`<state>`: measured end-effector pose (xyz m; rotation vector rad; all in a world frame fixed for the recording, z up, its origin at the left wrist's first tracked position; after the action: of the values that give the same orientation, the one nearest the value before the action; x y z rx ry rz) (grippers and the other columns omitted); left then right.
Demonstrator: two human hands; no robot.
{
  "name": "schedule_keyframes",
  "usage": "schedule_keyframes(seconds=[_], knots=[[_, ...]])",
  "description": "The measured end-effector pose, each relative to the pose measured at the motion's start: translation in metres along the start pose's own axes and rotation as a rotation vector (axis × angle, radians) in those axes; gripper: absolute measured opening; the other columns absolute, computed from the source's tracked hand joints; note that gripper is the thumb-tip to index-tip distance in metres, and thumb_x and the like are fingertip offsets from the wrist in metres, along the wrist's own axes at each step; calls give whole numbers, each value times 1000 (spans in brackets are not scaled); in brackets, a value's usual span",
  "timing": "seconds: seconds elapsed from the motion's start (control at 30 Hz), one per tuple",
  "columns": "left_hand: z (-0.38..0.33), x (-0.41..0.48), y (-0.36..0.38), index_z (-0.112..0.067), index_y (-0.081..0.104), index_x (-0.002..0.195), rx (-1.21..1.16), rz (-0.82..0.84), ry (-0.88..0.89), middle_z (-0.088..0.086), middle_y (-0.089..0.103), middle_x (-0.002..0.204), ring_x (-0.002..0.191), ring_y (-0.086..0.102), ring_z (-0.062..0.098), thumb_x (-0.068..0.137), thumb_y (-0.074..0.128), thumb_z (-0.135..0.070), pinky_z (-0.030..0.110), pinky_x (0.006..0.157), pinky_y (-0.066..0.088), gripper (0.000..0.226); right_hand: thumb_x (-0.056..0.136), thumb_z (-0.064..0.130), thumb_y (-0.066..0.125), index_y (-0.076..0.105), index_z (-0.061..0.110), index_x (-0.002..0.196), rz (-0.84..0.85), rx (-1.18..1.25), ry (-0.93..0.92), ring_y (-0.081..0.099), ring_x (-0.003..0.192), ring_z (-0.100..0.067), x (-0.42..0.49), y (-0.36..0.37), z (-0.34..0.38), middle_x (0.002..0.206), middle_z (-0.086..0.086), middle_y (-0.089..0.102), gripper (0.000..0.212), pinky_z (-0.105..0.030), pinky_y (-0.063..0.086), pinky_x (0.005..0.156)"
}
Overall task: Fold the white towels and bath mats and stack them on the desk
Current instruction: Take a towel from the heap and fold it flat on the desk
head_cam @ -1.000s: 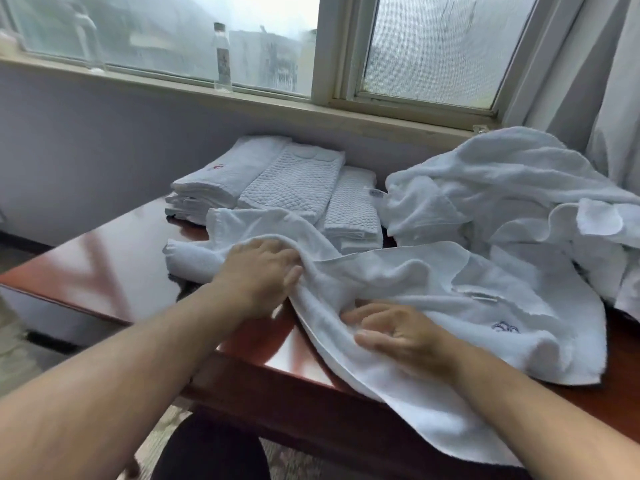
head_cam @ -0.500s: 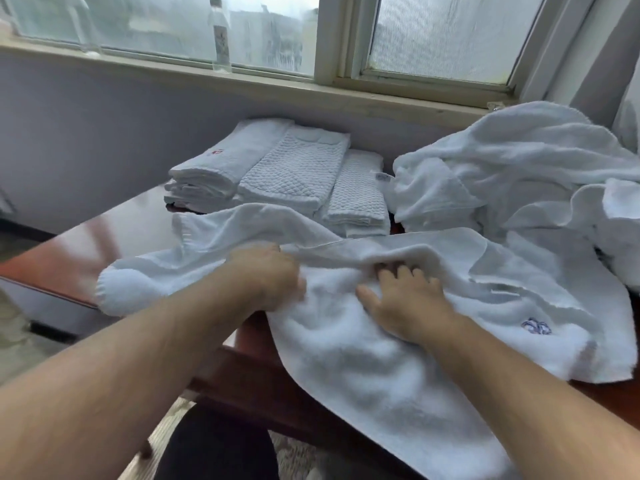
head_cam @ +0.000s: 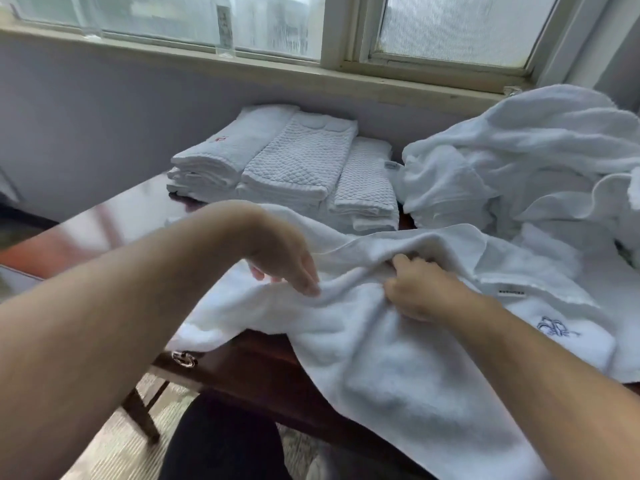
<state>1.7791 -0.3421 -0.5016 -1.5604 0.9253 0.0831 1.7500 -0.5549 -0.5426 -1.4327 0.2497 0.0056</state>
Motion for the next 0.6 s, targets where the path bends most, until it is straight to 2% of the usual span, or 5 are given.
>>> schedule_keyframes(seconds=[0.13,0.27,0.43,0.53,0.6], knots=[[16,-21,15,-42,64,128,-165,81,108,-16,69,115,105,66,4,95,65,-42,22,88,53,33,94,46,48,66,21,115,-85,100,-97,56,118,-29,1,-9,30,126,-7,64,38,-40,47,99],[33,-16,13,-41,54,138,8,-173,4,-10,57,116,110,54,14,96,61,-47,29,101,43,43,98,59,39,45,23,142,-94,-16,-172,40,131,-32,-8,13,46,141,-11,46,57,-45,33,107],[46,16,29,-23,15,160,166,-226,-218,10,11,167,154,10,31,101,25,-64,48,124,13,73,98,61,28,37,27,149,-118,-3,-221,30,139,-30,-19,24,50,153,-10,37,62,-44,22,114],[51,39,31,-28,-2,160,119,-279,-163,1,-7,169,155,-8,27,97,23,-69,56,123,2,79,89,71,12,28,29,153,-121,30,-281,22,145,-27,-32,27,53,158,-4,29,78,-43,19,118],[53,49,24,-33,4,160,60,-366,-33,-7,-3,169,154,-9,19,98,27,-67,57,122,-2,74,85,73,7,24,30,155,-128,34,-291,16,149,-25,-32,29,48,162,-1,24,84,-43,17,121]])
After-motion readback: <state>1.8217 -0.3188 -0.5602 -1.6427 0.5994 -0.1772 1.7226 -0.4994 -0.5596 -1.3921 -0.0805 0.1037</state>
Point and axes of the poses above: each hand's wrist, its own x-axis towards the middle knuckle, its own y-axis out of the palm, z = x × y, the point moved 6 cm from there along x, towards the middle knuckle
